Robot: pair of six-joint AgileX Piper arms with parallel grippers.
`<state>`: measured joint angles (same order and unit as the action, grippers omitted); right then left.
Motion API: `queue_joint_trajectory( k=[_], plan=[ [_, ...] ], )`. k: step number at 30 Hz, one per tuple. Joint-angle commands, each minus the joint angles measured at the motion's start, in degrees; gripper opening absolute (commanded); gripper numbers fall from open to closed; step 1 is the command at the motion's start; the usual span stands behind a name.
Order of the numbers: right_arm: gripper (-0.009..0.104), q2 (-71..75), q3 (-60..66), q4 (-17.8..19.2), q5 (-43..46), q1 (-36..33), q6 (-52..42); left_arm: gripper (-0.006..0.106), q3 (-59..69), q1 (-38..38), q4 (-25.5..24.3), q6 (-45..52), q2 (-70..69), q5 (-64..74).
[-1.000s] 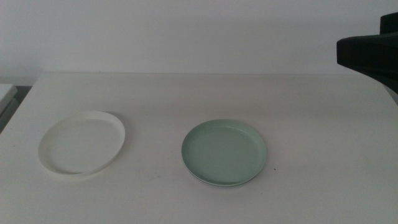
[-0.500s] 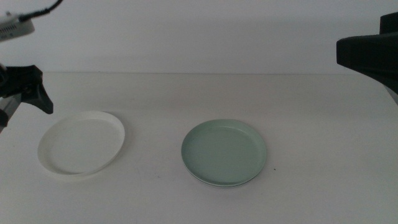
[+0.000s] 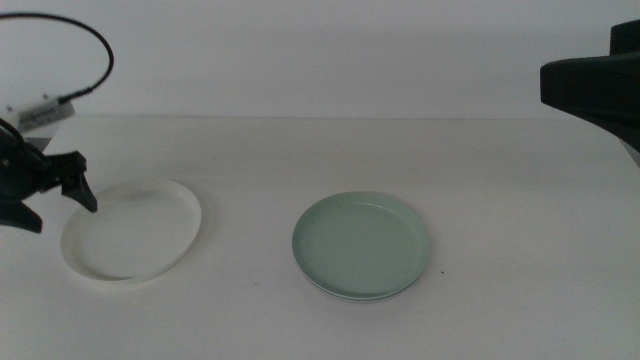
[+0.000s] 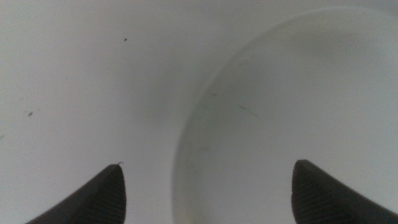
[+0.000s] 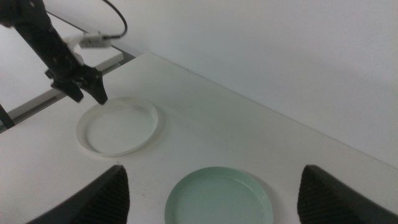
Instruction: Stack the three bowls on top of each other.
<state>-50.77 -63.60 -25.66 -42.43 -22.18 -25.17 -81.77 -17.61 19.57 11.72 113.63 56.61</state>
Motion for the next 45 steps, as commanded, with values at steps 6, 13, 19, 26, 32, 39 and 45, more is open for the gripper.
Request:
queue_joint_trajectory(
  k=[6, 13, 19, 26, 32, 39, 45],
  plan=[
    [0.093, 0.2, 0.1, -0.2, 0.3, -0.1, -0.2, 0.073, -0.6, -0.1, 1.2, 0.5, 4.4, -1.4],
    [0.093, 0.2, 0.1, -0.2, 0.3, -0.1, -0.2, 0.043, -0.6, -0.1, 1.7, 0.5, 6.0, -2.6],
    [0.093, 0.2, 0.1, -0.2, 0.3, -0.1, -0.2, -0.002, -0.6, -0.1, 1.7, 0.4, 6.4, -1.4],
    [0.093, 0.2, 0.1, -0.2, 0.3, -0.1, -0.2, -0.002, -1.1, 1.6, 5.7, 0.2, 0.6, 1.3],
    [0.093, 0.2, 0.1, -0.2, 0.3, -0.1, -0.2, -0.002, -8.7, 12.5, 5.1, -3.8, -3.3, 8.4],
    [0.093, 0.2, 0.1, -0.2, 0.3, -0.1, -0.2, -0.002, -18.1, 28.7, 2.8, -9.4, 1.0, 8.2],
    [0.093, 0.2, 0.1, -0.2, 0.3, -0.1, -0.2, -0.002, -21.3, 36.2, 0.6, -11.7, 6.4, 7.7]
  ],
)
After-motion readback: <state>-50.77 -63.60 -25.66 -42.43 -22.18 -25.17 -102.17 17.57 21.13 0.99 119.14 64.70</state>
